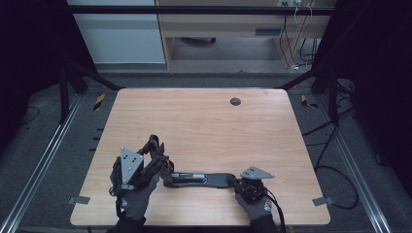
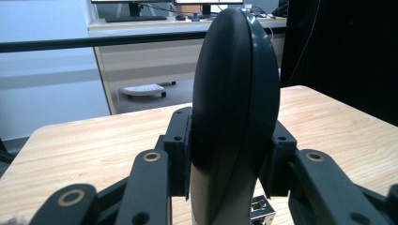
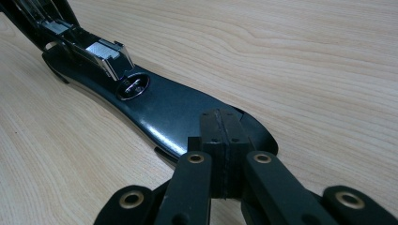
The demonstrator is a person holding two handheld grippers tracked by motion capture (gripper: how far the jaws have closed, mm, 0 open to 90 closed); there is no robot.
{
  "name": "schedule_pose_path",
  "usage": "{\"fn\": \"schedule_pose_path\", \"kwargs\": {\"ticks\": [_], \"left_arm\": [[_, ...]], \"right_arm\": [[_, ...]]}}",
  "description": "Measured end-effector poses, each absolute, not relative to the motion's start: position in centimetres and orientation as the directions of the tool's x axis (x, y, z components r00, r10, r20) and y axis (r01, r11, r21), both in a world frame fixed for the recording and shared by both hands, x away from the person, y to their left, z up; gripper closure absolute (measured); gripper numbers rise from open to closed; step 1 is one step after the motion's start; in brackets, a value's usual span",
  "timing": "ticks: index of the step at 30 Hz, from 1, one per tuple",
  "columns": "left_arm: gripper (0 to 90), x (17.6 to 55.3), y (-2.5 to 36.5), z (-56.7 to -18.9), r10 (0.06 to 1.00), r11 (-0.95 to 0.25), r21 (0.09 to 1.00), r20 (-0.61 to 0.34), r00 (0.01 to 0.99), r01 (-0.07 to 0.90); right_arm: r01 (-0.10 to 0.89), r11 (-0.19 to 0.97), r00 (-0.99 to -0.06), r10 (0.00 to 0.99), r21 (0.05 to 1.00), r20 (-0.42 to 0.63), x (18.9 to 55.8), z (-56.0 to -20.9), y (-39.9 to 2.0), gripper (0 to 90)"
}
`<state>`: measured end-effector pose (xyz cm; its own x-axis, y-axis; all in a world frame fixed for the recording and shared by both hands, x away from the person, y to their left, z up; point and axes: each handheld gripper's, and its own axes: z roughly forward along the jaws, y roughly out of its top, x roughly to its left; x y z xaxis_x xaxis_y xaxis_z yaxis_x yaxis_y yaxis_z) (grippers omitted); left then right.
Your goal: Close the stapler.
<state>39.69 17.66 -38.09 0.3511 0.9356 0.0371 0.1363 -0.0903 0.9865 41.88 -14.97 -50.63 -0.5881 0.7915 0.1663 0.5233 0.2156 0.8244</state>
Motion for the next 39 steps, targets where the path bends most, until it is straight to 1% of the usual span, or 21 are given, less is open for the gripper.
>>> {"fn": "schedule_pose_path", "kwargs": {"ticks": [12, 19, 28, 33, 35, 39], "left_arm": [[59.7, 39.7, 16.1, -38.0, 0.931, -0.126, 0.984, 0.073, 0.358, 0.125], [59.0, 39.6, 15.0, -38.1, 0.925, -0.164, 0.98, 0.113, 0.362, 0.112], [58.2, 39.5, 13.0, -38.3, 0.911, -0.238, 0.967, 0.19, 0.365, 0.09], [56.7, 39.6, 12.2, -38.5, 0.899, -0.257, 0.962, 0.206, 0.386, 0.087], [55.9, 39.6, 11.5, -38.7, 0.893, -0.276, 0.958, 0.224, 0.391, 0.082], [55.9, 39.5, 9.9, -39.1, 0.875, -0.35, 0.934, 0.301, 0.38, 0.066]], "right_arm": [[0.521, 0.215, -0.591, 0.789, 0.826, 0.167, 41.9, -50.7, -14.9, 90.0], [0.524, 0.215, -0.591, 0.789, 0.824, 0.17, 41.9, -50.6, -14.9, 90.0], [0.524, 0.217, -0.592, 0.788, 0.823, 0.169, 41.9, -50.6, -14.9, 90.0], [0.524, 0.218, -0.593, 0.787, 0.823, 0.169, 41.9, -50.6, -14.9, 90.0], [0.525, 0.218, -0.593, 0.787, 0.823, 0.169, 41.9, -50.6, -14.9, 90.0], [0.526, 0.218, -0.593, 0.787, 0.822, 0.17, 41.9, -50.6, -14.9, 90.0]]}}
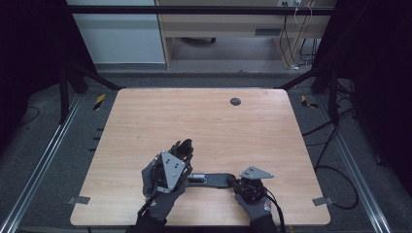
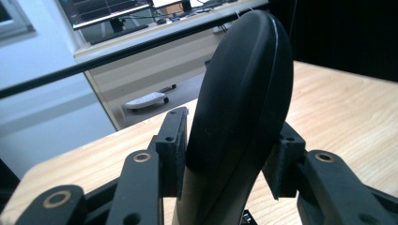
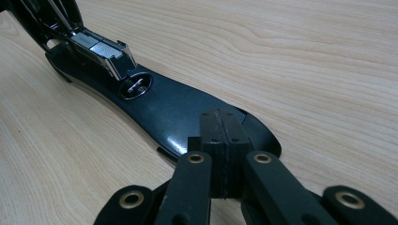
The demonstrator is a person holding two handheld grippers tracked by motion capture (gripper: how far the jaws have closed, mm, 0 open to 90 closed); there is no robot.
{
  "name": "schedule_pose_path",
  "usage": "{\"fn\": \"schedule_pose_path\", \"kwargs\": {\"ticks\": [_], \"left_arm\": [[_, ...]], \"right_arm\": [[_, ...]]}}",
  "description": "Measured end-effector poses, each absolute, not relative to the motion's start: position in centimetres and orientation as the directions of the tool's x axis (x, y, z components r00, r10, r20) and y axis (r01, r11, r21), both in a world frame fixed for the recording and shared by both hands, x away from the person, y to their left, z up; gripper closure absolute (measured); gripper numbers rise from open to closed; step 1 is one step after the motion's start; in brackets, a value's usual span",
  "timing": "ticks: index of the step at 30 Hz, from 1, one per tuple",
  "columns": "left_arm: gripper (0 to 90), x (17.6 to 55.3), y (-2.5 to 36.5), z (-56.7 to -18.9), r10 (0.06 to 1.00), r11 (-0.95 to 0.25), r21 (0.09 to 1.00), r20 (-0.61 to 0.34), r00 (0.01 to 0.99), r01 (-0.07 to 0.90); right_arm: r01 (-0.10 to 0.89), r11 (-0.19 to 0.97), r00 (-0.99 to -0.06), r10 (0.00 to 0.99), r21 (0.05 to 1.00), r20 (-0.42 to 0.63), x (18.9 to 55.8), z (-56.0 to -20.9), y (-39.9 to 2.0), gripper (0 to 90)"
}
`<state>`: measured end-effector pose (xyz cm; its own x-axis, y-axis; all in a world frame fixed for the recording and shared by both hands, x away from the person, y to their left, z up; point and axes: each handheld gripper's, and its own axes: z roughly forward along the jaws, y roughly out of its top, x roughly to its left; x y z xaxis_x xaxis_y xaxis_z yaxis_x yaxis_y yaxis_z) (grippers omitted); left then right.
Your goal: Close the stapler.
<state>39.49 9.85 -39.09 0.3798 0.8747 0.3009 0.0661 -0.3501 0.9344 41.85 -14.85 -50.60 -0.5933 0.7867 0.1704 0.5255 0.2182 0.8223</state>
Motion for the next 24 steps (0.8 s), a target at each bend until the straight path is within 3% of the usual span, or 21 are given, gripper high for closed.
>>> {"fn": "schedule_pose_path", "kwargs": {"ticks": [24], "left_arm": [[55.2, 39.3, 5.5, -41.0, 0.791, -0.538, 0.842, 0.493, 0.363, 0.029]], "right_arm": [[0.524, 0.218, -0.595, 0.786, 0.823, 0.17, 41.8, -50.6, -14.9, 90.0]]}}
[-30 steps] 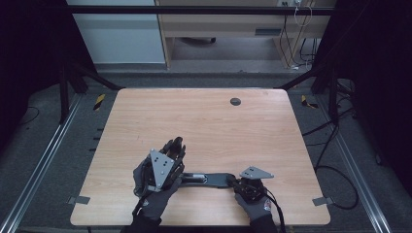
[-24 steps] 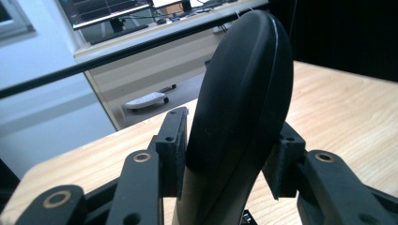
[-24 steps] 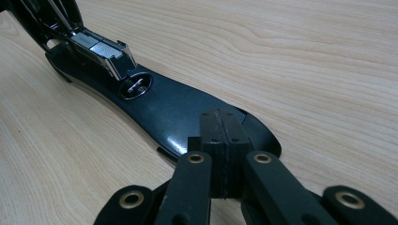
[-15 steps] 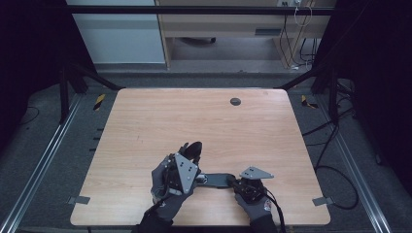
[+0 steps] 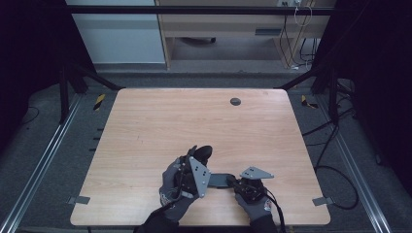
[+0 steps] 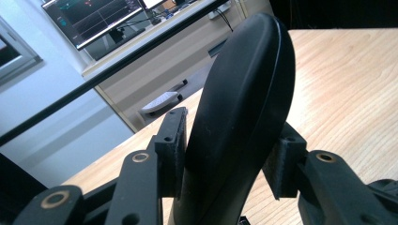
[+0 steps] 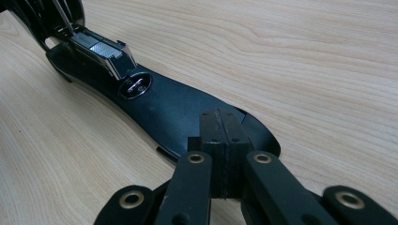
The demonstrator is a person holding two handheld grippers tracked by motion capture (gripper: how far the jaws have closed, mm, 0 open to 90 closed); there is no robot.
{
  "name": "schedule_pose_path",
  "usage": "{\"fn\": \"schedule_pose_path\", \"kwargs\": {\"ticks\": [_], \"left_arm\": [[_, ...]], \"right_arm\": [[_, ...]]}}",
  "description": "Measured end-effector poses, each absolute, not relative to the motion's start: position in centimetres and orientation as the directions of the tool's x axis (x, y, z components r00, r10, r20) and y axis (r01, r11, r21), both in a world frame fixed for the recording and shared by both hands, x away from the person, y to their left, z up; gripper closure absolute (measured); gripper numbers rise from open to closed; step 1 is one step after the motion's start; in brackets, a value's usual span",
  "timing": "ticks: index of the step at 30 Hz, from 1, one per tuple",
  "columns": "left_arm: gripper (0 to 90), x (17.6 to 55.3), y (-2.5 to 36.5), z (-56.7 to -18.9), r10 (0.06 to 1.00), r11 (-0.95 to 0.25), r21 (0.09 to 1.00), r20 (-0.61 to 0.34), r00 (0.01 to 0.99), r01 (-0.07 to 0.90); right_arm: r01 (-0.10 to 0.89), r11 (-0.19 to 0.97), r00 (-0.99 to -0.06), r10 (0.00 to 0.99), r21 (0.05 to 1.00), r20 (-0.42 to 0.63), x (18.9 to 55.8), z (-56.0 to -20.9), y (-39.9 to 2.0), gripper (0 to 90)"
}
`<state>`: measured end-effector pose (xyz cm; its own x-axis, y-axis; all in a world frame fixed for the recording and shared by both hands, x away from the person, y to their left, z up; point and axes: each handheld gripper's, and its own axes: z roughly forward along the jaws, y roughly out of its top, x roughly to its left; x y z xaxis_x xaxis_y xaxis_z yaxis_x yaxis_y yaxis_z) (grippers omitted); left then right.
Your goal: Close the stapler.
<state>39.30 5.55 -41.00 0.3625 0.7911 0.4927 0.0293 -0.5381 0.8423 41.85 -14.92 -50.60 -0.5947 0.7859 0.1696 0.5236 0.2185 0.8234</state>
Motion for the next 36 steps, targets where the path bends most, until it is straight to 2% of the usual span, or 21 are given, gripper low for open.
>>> {"fn": "schedule_pose_path", "kwargs": {"ticks": [20, 36], "left_arm": [[55.7, 39.1, 2.5, -43.4, 0.671, -0.7, 0.714, 0.662, 0.333, -0.01], [54.8, 38.9, 0.6, -45.6, 0.572, -0.789, 0.613, 0.751, 0.33, -0.028]], "right_arm": [[0.522, 0.222, -0.6, 0.782, 0.824, 0.169, 41.9, -50.6, -15.1, 90.0], [0.523, 0.22, -0.602, 0.779, 0.824, 0.175, 41.9, -50.6, -15.5, 90.0]]}}
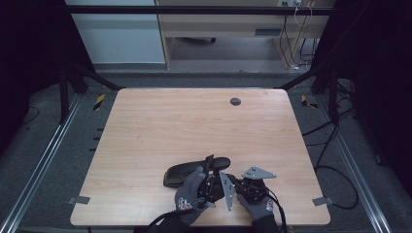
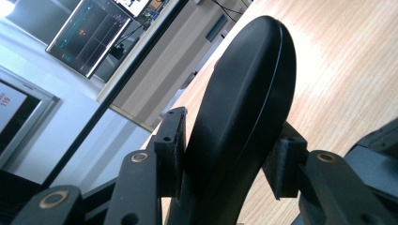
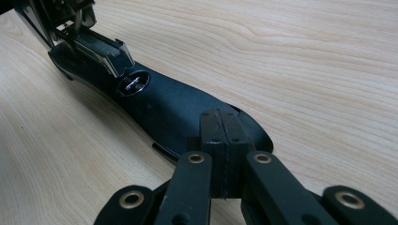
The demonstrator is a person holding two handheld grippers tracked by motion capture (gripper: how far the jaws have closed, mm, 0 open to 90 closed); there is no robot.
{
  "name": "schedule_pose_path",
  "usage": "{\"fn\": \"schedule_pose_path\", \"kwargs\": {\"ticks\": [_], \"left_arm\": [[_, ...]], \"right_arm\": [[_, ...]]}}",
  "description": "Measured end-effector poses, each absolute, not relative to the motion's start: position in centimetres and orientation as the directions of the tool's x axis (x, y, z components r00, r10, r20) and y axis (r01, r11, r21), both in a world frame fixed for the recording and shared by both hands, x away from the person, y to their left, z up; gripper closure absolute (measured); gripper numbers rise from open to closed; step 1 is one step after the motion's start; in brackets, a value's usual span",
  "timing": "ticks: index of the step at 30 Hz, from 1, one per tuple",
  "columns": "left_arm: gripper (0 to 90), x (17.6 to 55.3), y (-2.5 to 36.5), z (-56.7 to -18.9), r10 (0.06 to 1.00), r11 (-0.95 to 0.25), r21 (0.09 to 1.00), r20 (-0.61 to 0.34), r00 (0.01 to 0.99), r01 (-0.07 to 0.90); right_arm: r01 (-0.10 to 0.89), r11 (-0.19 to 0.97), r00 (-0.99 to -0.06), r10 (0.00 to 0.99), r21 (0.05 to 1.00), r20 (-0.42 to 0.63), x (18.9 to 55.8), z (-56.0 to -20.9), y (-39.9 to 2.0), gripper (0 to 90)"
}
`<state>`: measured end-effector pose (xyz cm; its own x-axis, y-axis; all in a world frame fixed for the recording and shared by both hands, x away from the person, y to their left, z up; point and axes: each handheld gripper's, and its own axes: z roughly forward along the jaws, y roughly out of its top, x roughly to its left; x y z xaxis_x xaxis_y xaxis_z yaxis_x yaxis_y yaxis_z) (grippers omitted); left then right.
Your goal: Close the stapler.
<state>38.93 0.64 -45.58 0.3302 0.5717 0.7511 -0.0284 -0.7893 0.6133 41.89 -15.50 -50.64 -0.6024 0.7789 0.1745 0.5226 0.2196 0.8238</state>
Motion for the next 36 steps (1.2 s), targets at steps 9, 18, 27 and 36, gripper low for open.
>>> {"fn": "schedule_pose_path", "kwargs": {"ticks": [9, 18, 27, 36], "left_arm": [[54.8, 38.8, 0.0, -46.6, 0.514, -0.831, 0.555, 0.794, 0.326, -0.041], [54.2, 38.8, -0.4, -47.5, 0.468, -0.858, 0.511, 0.819, 0.333, -0.05], [52.9, 38.7, -0.7, -48.4, 0.432, -0.876, 0.478, 0.833, 0.346, -0.058], [52.1, 38.8, -0.7, -48.3, 0.429, -0.876, 0.479, 0.827, 0.362, -0.055]], "right_arm": [[0.515, 0.221, -0.607, 0.776, 0.828, 0.171, 41.8, -50.6, -15.7, 90.0], [0.515, 0.224, -0.614, 0.77, 0.828, 0.174, 41.9, -50.6, -16.1, 90.0], [0.516, 0.232, -0.618, 0.767, 0.825, 0.171, 42.0, -50.8, -16.3, 90.0], [0.514, 0.214, -0.601, 0.781, 0.831, 0.171, 42.1, -50.6, -17.1, 90.0]]}}
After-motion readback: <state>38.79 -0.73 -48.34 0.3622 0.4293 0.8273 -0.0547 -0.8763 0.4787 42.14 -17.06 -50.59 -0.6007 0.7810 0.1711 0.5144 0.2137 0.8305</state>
